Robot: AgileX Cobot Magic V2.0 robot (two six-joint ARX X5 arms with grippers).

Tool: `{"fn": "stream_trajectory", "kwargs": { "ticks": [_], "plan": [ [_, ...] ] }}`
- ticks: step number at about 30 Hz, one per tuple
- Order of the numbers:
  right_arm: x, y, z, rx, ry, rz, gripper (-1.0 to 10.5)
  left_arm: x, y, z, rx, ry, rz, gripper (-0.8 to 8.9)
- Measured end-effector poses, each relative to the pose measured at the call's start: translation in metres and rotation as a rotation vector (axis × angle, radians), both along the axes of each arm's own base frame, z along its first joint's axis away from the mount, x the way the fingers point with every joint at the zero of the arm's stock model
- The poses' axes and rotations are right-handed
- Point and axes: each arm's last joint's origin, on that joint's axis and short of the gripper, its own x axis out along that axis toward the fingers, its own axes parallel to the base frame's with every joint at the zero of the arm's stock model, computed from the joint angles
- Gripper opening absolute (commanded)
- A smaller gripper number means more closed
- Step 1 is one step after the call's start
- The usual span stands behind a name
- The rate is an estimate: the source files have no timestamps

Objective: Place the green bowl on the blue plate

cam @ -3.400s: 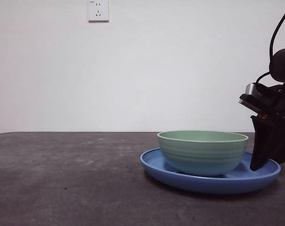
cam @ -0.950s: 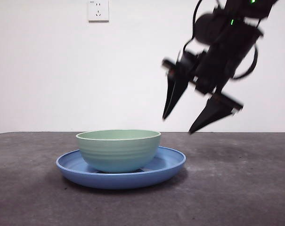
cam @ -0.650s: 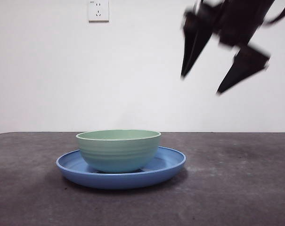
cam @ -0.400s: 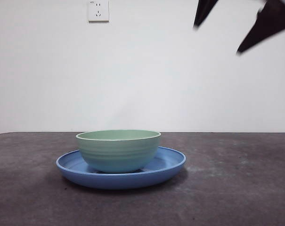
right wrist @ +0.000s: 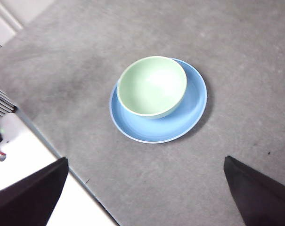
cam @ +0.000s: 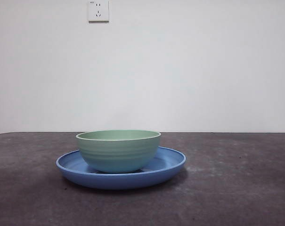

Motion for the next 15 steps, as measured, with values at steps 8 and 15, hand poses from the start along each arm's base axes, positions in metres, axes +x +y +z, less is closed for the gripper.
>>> {"fn": "stream_trajectory", "kwargs": {
  "ticks": [8,15],
  "plan": [
    [-0.034,-0.018,-0.029,0.017,-0.027,0.018,5.8,0.0,0.0,0.0,0.0,0.0,0.0,5.58],
    [-0.042,-0.023,-0.032,0.033,-0.054,0.018,5.8,0.0,0.0,0.0,0.0,0.0,0.0,4.82]
  ]
}}
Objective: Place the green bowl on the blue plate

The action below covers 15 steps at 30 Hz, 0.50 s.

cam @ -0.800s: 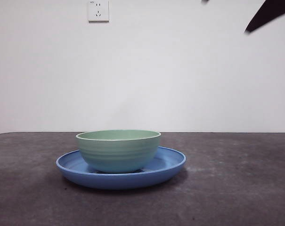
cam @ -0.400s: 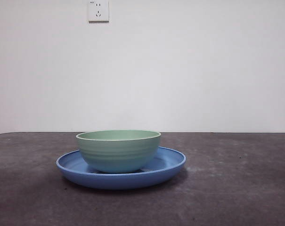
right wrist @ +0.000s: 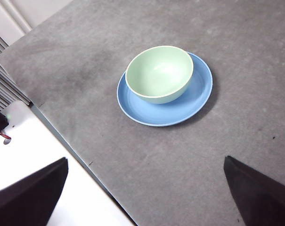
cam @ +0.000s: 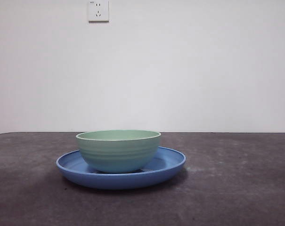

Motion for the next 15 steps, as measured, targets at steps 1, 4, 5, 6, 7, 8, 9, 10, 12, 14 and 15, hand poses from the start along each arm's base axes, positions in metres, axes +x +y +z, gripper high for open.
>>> {"fn": "stream_trajectory", "kwargs": {
  "ticks": [1,4,5,6,7,8,9,10,12,14,15],
  "plan": [
    [0.0,0.0,0.0001,0.0,-0.001,0.0,5.8,0.0,0.0,0.0,0.0,0.0,0.0,4.61],
    [0.0002,0.0001,0.0003,0.002,-0.003,0.0,3.9,0.0,0.0,0.0,0.0,0.0,0.0,3.4],
    [0.0002,0.0001,0.0002,0.002,-0.002,0.0,1.9,0.0,0.0,0.0,0.0,0.0,0.0,2.06],
    [0.0002,0.0001,0.0002,0.002,-0.001,0.001,0.2,0.0,0.0,0.0,0.0,0.0,0.0,0.67],
    [0.0001,0.0002,0.0001,0.002,0.0,0.002,0.2,0.0,0.0,0.0,0.0,0.0,0.0,0.15],
    [0.0001,0.0002,0.0001,0.003,0.0,0.003,0.3,0.0,0.0,0.0,0.0,0.0,0.0,0.16],
    [0.0001,0.0002,0.0002,0.003,0.0,0.003,0.3,0.0,0.0,0.0,0.0,0.0,0.0,0.13],
    [0.0,0.0002,0.0002,0.004,0.0,0.005,0.3,0.0,0.0,0.0,0.0,0.0,0.0,0.15],
    [0.0,0.0003,0.0003,0.005,0.0,0.007,0.3,0.0,0.0,0.0,0.0,0.0,0.0,0.15],
    [0.0,0.0004,0.0004,0.008,0.001,0.011,0.3,0.0,0.0,0.0,0.0,0.0,0.0,0.15],
    [-0.0001,0.0004,0.0004,0.009,0.002,0.012,0.3,0.0,0.0,0.0,0.0,0.0,0.0,0.15]
  ]
}}
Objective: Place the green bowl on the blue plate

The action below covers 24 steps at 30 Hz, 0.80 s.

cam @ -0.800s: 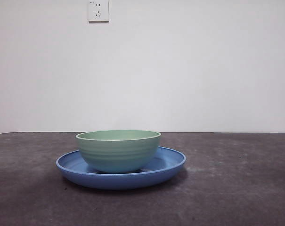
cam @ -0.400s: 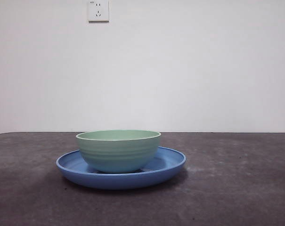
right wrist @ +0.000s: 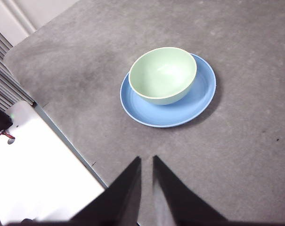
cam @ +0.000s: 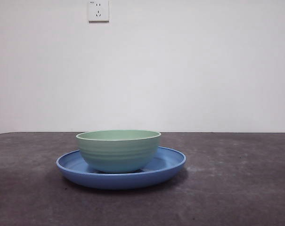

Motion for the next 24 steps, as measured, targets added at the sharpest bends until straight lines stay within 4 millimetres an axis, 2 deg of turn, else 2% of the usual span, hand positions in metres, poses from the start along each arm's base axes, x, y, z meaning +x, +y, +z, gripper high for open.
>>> {"fn": "stream_trajectory", "kwargs": {
  "ticks": [18,24],
  "plan": [
    [0.0,0.0,0.0,0.0,0.0,0.0,0.3,0.0001,0.0,0.0,0.0,0.0,0.004,0.15],
    [0.0,0.0,0.0,0.0,0.0,0.0,0.3,0.0037,0.0014,0.001,-0.009,-0.017,0.169,0.15]
  ]
}}
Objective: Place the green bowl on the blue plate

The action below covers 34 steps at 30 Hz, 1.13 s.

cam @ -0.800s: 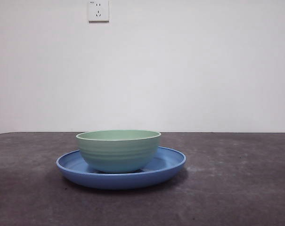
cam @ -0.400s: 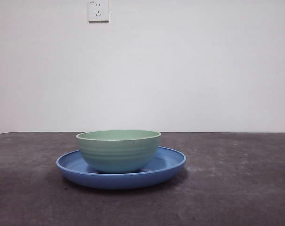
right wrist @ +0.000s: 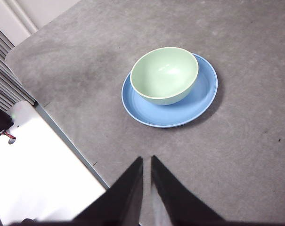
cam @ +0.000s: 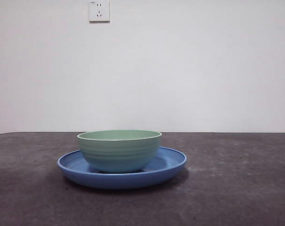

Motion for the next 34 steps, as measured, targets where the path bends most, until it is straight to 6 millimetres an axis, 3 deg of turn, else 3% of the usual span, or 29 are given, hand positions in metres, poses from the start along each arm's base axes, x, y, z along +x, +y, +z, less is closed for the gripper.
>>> {"fn": "stream_trajectory", "kwargs": {
  "ticks": [4,8,19,27,34],
  "plan": [
    [0.0,0.0,0.0,0.0,0.0,0.0,0.3,0.012,-0.001,-0.005,0.049,-0.089,0.123,0.15],
    [0.0,0.0,0.0,0.0,0.0,0.0,0.3,0.032,-0.002,-0.022,0.171,-0.179,0.2,0.15],
    [0.0,0.0,0.0,0.0,0.0,0.0,0.3,0.083,0.01,-0.099,0.174,-0.302,0.461,0.15],
    [0.0,0.0,0.0,0.0,0.0,0.0,0.3,0.084,0.012,-0.155,0.064,-0.317,0.529,0.15],
    [0.0,0.0,0.0,0.0,0.0,0.0,0.3,0.08,0.012,-0.17,0.004,-0.34,0.549,0.15]
  ]
}}
